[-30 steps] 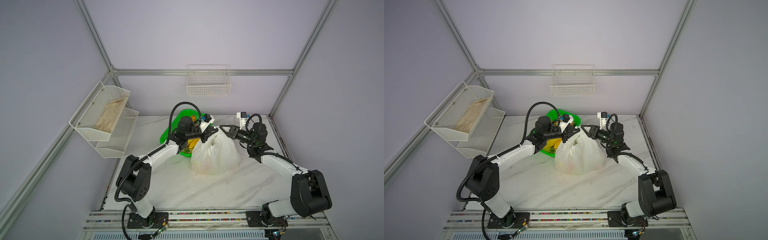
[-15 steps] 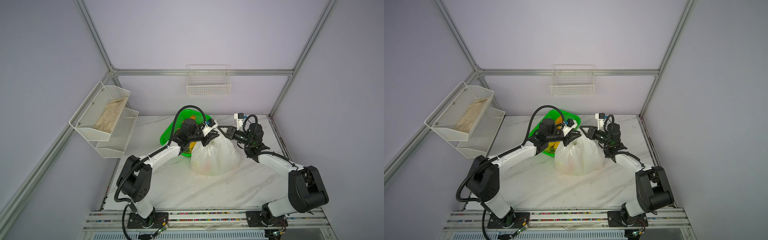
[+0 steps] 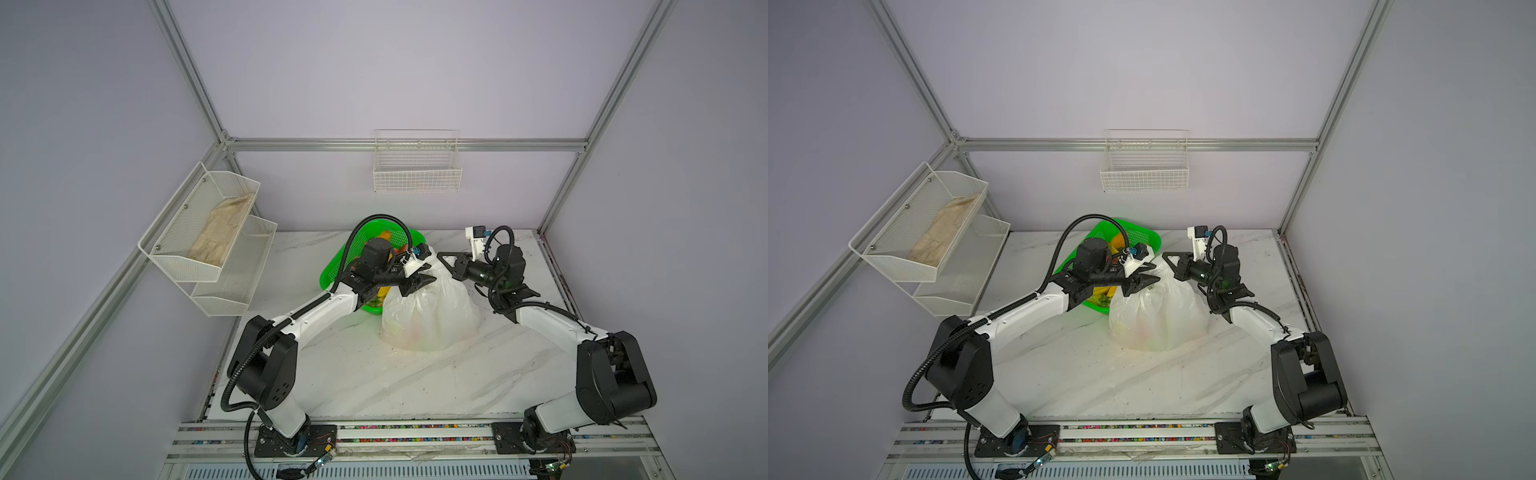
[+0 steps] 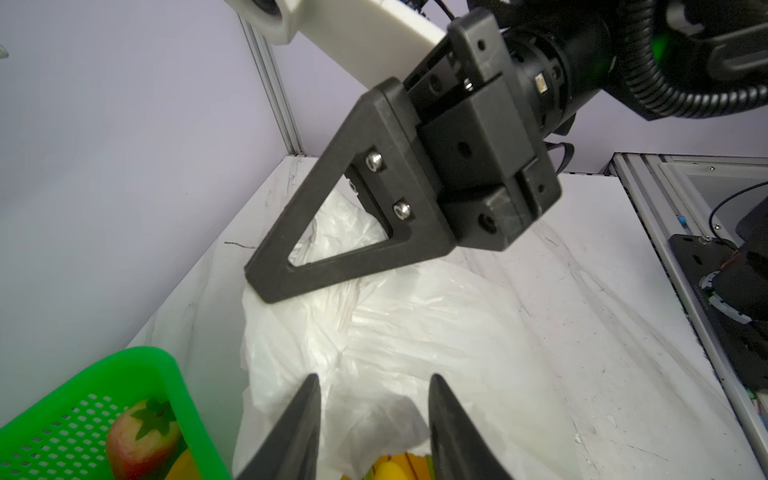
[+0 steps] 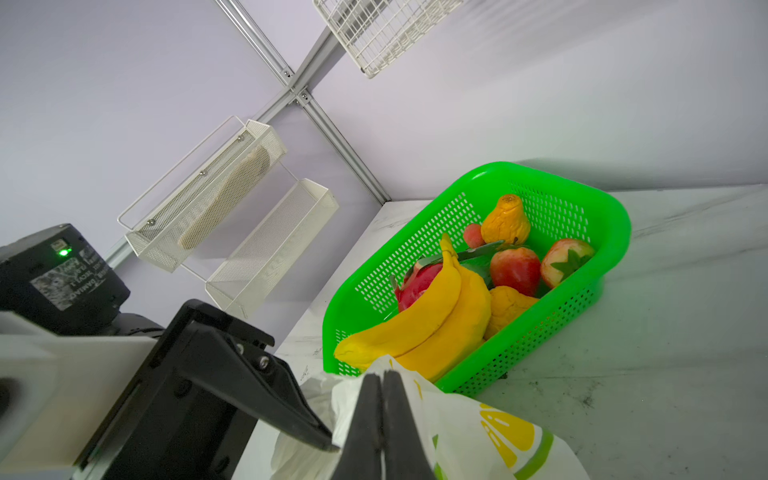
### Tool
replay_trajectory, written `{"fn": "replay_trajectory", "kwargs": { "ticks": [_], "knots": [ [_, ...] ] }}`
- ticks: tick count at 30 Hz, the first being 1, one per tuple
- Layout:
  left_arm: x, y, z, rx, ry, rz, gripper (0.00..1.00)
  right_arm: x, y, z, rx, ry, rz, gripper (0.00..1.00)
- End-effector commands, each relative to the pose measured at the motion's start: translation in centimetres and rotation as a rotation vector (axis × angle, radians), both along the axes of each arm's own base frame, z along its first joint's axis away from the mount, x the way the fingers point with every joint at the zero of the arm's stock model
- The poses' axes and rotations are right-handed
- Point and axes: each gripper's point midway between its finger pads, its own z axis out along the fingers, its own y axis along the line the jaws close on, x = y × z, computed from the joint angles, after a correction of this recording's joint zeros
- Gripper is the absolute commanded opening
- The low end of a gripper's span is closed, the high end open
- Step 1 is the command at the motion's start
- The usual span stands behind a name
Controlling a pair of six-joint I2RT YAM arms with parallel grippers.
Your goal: Place the fake fruits into the plastic bag and tie a complex knot
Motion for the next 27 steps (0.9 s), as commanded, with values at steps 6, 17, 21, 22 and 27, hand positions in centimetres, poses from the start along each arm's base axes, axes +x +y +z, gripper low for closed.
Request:
{"fn": "replay_trajectory", "kwargs": {
  "ticks": [6,17,21,22,27],
  "knots": [
    [-3.1,2.0,5.7,-0.081,-0.063,-0.076,0.59,-1.9,1.0,2.3,-0.123,-0.206,0.123,0.0],
    [0.4,3.2,8.3,-0.147,0.039,-0.018,0.73,-3.9,1.2,5.0,-0.087,-0.32,0.184,0.0],
    [0.8,2.5,7.8,-0.115,0.06,-0.059,0.77,-4.2,1.3,5.5,-0.076,-0.337,0.192,0.0],
    [1.0,2.4,7.6,-0.111,0.069,-0.065,0.77,-4.2,1.3,5.5,-0.074,-0.339,0.193,0.0],
    [1.5,1.5,7.1,-0.093,0.117,-0.108,0.75,-4.2,1.4,5.6,-0.074,-0.341,0.198,0.0]
  ]
}}
